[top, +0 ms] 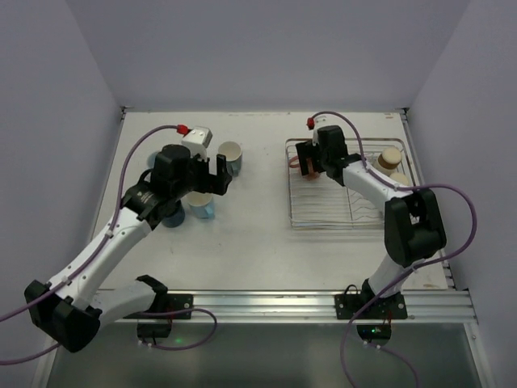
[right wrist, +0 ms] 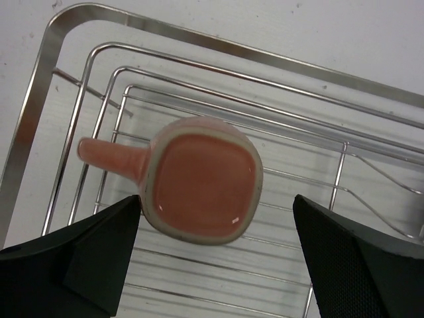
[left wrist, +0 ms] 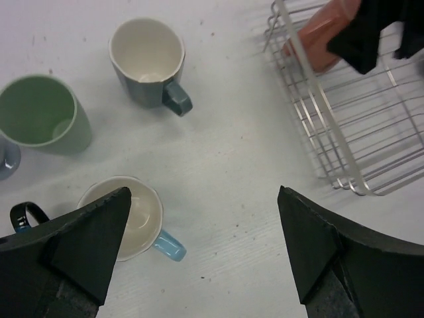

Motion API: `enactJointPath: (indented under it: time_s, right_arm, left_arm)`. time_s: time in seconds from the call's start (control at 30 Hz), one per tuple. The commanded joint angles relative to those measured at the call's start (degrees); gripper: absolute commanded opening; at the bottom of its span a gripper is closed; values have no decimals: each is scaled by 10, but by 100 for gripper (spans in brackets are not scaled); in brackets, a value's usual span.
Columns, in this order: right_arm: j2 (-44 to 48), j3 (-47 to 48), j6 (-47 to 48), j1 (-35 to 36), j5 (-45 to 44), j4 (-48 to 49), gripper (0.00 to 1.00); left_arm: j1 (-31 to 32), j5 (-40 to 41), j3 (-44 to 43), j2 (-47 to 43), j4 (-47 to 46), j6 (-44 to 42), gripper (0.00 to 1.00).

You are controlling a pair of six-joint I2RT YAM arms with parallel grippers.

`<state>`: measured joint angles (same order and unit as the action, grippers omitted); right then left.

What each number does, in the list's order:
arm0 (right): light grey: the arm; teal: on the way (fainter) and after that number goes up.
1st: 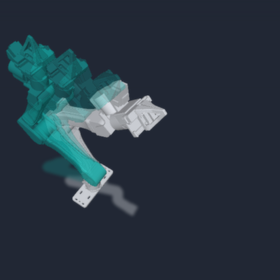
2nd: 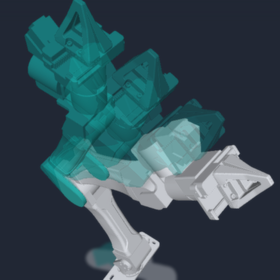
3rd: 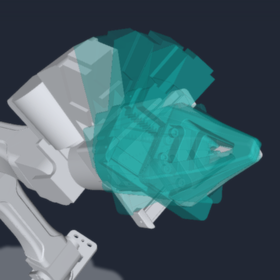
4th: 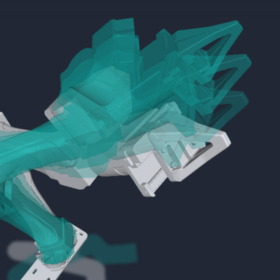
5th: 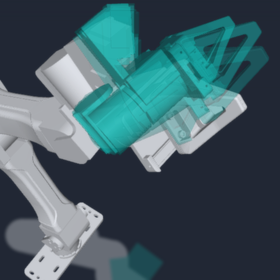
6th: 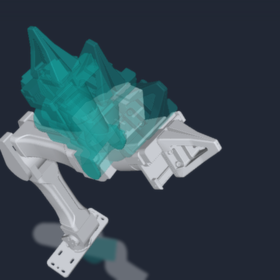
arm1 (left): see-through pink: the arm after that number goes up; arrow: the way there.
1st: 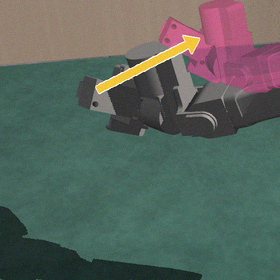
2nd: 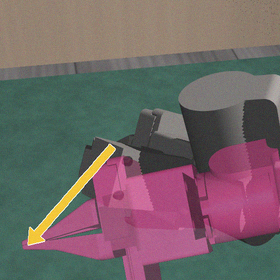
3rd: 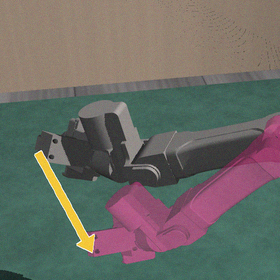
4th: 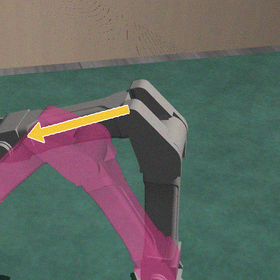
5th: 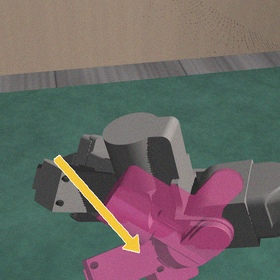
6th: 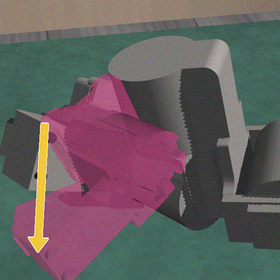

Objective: Unload the cups from the dish rack

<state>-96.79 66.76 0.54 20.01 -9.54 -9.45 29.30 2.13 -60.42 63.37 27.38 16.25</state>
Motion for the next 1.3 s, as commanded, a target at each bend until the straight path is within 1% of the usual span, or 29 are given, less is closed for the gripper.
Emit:
enactJointPath:
  time_s: [0.0, 0.1, 0.27, 0.43, 0.53, 0.57, 0.63, 0.67, 0.7, 0.77, 0.87, 0.9, 1.03, 1.1, 1.17, 1.23, 1.27]
  right_arm:
    - [-30, 36, 18, 0, 29, 57, 99]
    - [-47, 55, 26, 1, 27, 48, 99]
    - [-53, 67, 28, 0, 52, 38, 98]
    - [-89, 111, 35, 1, 55, 0, 90]
    - [-97, 120, 39, 1, 52, -10, 78]
    - [-96, 118, 39, 1, 43, -10, 70]
    - [-90, 105, 32, 1, 33, -8, 61]
    - [-80, 100, 29, 1, 26, -5, 55]
    - [-74, 87, 26, 1, 23, -1, 53]
    - [-42, 74, 11, 0, 13, 9, 45]
    - [3, 41, -22, 1, -3, 40, 39]
    - [38, 24, -30, 1, -7, 47, 34]
    - [122, -18, -84, 1, -12, 89, 26]
    - [165, -36, -119, 1, -17, 91, 21]
    - [193, -56, -142, 1, -18, 91, 20]
    - [242, -70, -188, 0, -8, 91, 18]
    - [259, -87, -206, 1, -1, 106, 17]
  left_arm:
    - [-1, -45, 30, -36, -65, -17, 97]
    - [-1, -48, 52, -48, -86, -21, 97]
    - [-1, -58, 58, -33, -87, -23, 97]
    - [-1, -66, 63, -33, -91, -21, 97]
    - [-1, -71, 66, -40, -93, -18, 97]
    - [-1, -72, 65, -42, -94, -17, 97]
    - [-1, -81, 63, -44, -95, -14, 97]
    - [-1, -85, 62, -46, -96, -12, 97]
    - [-1, -93, 60, -46, -97, -10, 97]
    - [-1, -105, 55, -47, -99, -3, 97]
    - [-1, -141, 52, -50, -108, 12, 96]
    - [-1, -150, 52, -52, -112, 18, 96]
    - [0, -202, 68, -64, -146, 59, 95]
    - [1, -231, 81, -69, -173, 86, 94]
    - [2, -268, 93, -75, -214, 108, 93]
    - [5, -295, 121, -76, -254, 150, 92]
    - [10, -325, 132, -75, -313, 167, 91]
